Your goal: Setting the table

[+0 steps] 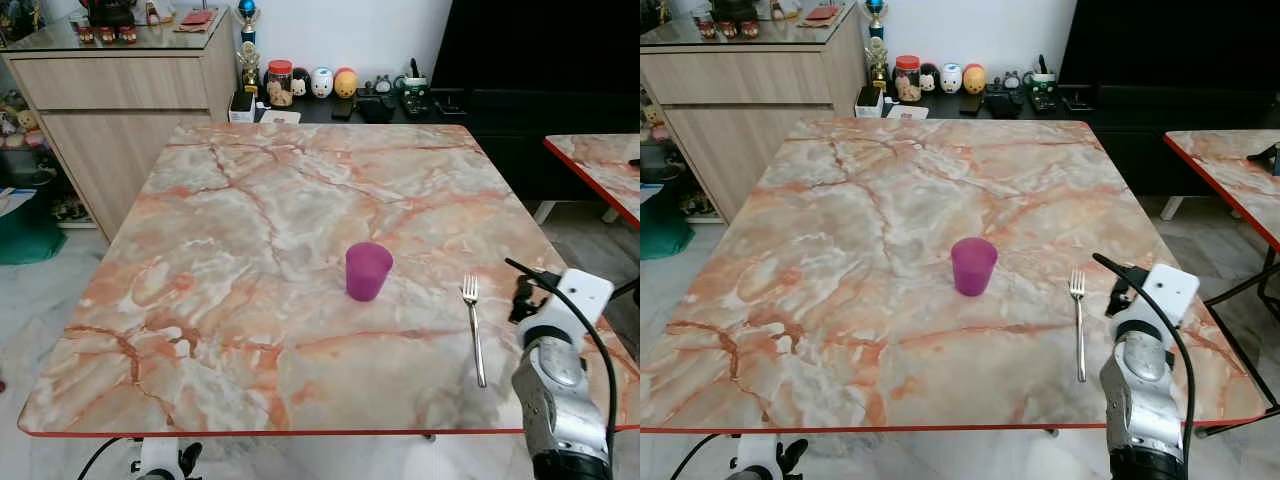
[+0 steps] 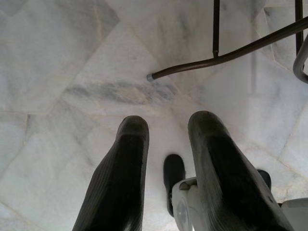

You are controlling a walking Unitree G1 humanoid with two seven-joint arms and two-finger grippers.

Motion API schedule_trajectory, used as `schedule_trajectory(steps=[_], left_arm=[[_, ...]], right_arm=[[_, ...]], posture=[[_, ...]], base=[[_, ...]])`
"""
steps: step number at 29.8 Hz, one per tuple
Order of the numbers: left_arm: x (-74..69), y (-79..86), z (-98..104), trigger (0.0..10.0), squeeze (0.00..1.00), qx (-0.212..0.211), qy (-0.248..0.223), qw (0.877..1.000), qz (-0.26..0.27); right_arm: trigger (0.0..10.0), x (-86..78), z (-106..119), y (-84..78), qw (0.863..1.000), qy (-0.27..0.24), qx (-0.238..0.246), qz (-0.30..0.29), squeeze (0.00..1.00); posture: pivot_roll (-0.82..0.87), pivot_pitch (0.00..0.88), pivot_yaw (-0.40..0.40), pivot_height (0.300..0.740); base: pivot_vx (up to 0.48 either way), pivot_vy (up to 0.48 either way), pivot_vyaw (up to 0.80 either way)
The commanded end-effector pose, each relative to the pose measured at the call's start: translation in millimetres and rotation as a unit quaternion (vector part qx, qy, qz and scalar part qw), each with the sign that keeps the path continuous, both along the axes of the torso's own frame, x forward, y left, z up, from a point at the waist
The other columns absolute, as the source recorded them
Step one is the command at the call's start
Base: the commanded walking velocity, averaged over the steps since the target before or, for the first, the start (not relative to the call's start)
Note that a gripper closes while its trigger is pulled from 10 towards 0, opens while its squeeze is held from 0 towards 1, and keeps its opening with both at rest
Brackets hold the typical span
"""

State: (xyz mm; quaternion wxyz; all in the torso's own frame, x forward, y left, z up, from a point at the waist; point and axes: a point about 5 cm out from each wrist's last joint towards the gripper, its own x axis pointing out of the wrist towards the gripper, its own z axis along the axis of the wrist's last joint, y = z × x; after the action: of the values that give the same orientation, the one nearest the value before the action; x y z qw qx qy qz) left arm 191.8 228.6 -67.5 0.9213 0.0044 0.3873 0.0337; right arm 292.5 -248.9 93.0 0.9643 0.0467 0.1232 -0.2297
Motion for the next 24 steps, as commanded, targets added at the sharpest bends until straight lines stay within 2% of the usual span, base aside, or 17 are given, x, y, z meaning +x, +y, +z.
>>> schedule_trajectory(steps=[1, 3, 9, 24], left_arm=[[-6.5, 1.6, -3.4, 10.0, 0.0, 0.003, 0.015, 1.0, -0.002], [-11.8, 5.9, -5.0, 10.0, 0.0, 0.008, 0.022, 1.0, 0.002], [-23.8, 12.8, -8.7, 10.0, 0.0, 0.015, 0.037, 0.999, 0.007], [-22.6, 9.2, -9.2, 10.0, 0.0, 0.011, 0.037, 0.999, 0.0]], right_arm=[[10.0, 6.4, 0.7, 3.6, 1.0, 0.009, 0.013, 0.023, 0.0], [10.0, 10.3, -4.8, 12.6, 0.998, 0.03, 0.019, 0.06, 0.0], [10.0, 13.4, -11.7, 21.3, 0.994, 0.052, 0.032, 0.086, 0.0], [10.0, 13.1, -32.2, 35.4, 0.988, 0.087, 0.054, 0.118, 0.0]], posture=[[0.03, 0.0, -0.039, 0.727], [0.04, 0.0, -0.039, 0.727], [0.04, 0.0, -0.041, 0.727], [0.04, 0.0, -0.036, 0.727]], base=[[0.0, 0.0, 0.0], [0.0, 0.0, 0.0], [0.0, 0.0, 0.0], [0.0, 0.0, 0.0]])
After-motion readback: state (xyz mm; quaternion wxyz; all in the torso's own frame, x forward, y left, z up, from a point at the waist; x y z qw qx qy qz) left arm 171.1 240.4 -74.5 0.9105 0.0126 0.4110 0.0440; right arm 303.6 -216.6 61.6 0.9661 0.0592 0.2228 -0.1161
